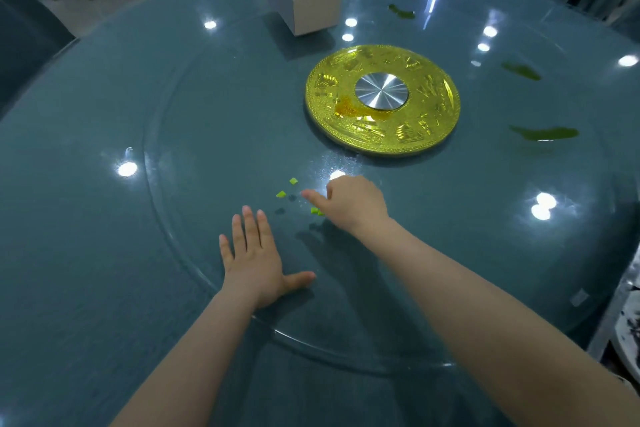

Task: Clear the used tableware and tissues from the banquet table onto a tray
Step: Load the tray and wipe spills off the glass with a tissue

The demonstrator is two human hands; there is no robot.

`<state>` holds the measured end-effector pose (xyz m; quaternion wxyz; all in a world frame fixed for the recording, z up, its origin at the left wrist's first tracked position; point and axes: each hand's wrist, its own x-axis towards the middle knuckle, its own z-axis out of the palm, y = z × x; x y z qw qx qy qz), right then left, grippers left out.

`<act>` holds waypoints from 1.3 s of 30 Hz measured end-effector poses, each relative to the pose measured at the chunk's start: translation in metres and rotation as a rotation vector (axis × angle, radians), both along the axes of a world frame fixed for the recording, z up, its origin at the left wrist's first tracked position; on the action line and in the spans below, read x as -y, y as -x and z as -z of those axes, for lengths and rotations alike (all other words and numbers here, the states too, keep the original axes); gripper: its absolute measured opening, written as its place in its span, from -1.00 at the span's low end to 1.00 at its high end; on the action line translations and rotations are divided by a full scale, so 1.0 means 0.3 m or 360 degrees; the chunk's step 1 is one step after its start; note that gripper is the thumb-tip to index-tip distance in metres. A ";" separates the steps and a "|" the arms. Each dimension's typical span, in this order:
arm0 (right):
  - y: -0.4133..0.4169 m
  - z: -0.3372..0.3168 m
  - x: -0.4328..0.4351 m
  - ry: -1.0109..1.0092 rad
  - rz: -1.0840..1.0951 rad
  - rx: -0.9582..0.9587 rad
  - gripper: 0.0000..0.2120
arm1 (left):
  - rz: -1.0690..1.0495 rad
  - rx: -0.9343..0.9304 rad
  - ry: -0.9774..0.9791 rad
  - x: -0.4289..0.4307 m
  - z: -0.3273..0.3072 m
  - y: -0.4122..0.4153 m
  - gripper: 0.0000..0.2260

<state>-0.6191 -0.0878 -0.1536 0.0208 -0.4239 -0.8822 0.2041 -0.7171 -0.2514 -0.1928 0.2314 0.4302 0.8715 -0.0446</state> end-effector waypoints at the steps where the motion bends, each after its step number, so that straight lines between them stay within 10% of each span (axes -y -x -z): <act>1: 0.013 0.008 0.006 -0.0118 -0.0128 0.0147 -0.39 | 0.0000 0.0004 -0.0002 0.000 0.001 -0.001 0.28; 13: 0.003 0.056 0.028 -0.0491 -0.0368 0.0249 -0.59 | -0.0011 0.0024 -0.0033 -0.002 0.004 -0.030 0.29; 17: -0.020 0.021 0.013 0.0184 0.0053 -0.0281 -0.52 | -0.0027 0.0027 -0.0043 -0.003 0.008 -0.042 0.29; 21: -0.046 -0.022 0.018 0.1580 0.0903 -0.1401 -0.59 | -0.0023 0.0022 -0.0029 -0.001 0.003 -0.049 0.28; 26: -0.126 -0.047 0.016 0.2506 0.1033 -0.1947 -0.73 | -0.0025 0.0027 -0.0011 0.001 -0.004 -0.053 0.27; 34: -0.064 -0.037 0.016 0.2049 0.0841 -0.1323 -0.77 | -0.0025 0.0019 0.0000 0.000 -0.010 -0.050 0.27; 39: 0.048 -0.027 -0.018 0.0989 0.0432 -0.0676 -0.46 | -0.0022 0.0006 -0.0007 0.001 -0.009 -0.053 0.26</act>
